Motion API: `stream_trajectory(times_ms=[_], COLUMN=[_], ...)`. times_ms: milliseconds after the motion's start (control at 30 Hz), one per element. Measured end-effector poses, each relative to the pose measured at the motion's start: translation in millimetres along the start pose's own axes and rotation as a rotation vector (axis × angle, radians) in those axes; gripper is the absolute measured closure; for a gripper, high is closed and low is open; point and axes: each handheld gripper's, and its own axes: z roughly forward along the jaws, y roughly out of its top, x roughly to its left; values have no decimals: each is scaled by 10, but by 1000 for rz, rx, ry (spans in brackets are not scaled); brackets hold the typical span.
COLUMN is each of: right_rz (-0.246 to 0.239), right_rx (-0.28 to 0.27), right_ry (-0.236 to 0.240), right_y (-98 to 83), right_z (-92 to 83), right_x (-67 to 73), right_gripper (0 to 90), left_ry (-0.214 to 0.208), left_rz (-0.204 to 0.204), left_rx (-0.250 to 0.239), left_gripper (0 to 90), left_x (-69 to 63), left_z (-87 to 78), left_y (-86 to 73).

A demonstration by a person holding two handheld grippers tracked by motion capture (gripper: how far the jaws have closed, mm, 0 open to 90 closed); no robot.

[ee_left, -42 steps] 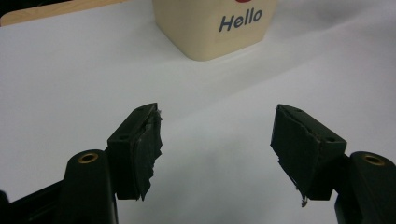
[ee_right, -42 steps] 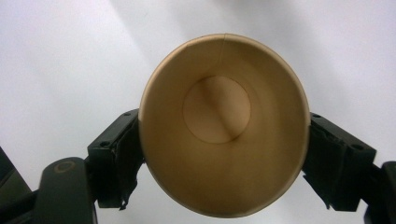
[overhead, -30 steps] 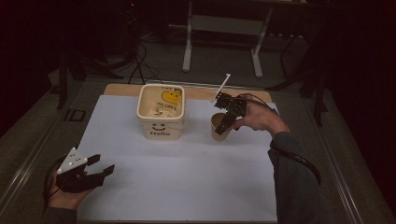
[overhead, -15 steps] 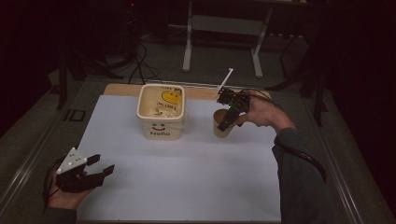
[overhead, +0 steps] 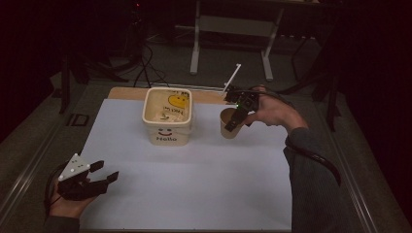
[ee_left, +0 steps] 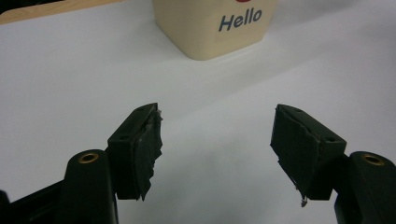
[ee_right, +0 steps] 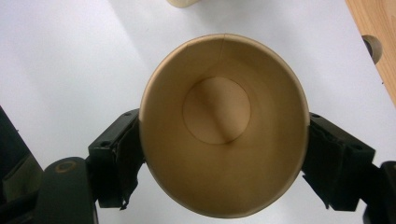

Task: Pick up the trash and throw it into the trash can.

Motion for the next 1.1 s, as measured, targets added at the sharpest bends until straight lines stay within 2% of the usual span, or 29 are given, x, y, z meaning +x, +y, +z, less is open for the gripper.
stream_trajectory(times_ms=[533,1100], right_rz=[-25,-60], right_rx=[-21,-42], right_ry=[3,2], right_y=[191,524], right_z=[-112,-215], right_x=[26,91], right_gripper=[211,211], left_ry=[-1,-4], left_rz=[-4,-15], left_rx=[-3,-9], left_gripper=[334,333], left_x=[5,20], left_z=[-5,-16], left_y=[1,-3])
